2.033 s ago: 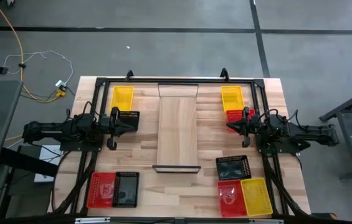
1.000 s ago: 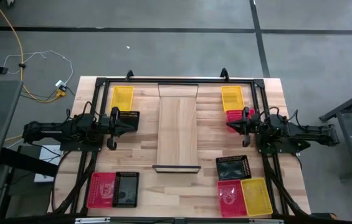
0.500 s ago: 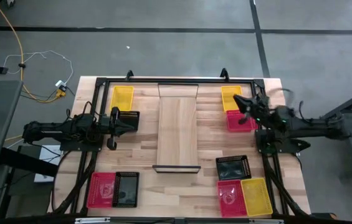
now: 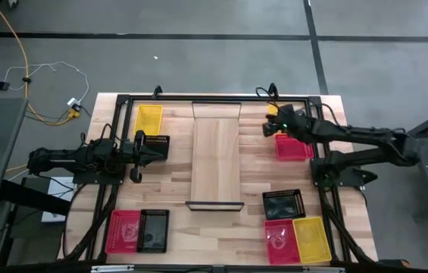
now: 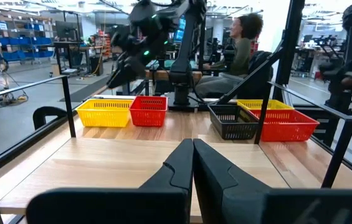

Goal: Stack baskets on shelf by color
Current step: Put the top right yellow bin on the shelf

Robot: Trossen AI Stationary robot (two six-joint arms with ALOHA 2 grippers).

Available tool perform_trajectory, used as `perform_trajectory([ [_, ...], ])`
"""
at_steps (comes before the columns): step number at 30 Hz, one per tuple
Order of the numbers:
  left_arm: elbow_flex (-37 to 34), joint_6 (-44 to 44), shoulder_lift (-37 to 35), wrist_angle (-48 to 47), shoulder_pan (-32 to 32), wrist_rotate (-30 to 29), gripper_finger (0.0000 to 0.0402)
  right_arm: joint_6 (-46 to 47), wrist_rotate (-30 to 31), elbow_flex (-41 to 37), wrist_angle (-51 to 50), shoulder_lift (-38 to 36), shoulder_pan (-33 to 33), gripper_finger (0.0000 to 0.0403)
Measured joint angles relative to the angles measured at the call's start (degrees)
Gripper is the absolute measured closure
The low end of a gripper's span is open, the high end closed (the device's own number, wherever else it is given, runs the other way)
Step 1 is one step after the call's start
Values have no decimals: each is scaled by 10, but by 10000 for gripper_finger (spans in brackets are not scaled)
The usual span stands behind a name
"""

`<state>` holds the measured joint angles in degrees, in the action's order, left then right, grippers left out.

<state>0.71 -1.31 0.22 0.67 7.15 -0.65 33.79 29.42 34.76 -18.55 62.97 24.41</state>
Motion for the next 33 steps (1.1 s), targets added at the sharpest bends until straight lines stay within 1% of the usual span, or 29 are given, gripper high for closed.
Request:
perform_trajectory([
  [7, 0, 0, 0, 0, 0, 0, 401, 35, -8, 0, 21, 113, 73, 167],
  [11, 0, 0, 0, 0, 0, 0, 401, 37, -28, 1, 58, 153, 90, 167],
  [14, 0, 0, 0, 0, 0, 0, 401, 37, -44, 1, 80, 172, 91, 167],
  [19, 0, 0, 0, 0, 0, 0, 401, 37, -57, 1, 94, 183, 91, 167],
  [27, 0, 0, 0, 0, 0, 0, 401, 34, -60, 1, 100, 146, 91, 167],
  [33, 0, 0, 0, 0, 0, 0, 401, 48, -76, 1, 98, 167, 87, 167],
])
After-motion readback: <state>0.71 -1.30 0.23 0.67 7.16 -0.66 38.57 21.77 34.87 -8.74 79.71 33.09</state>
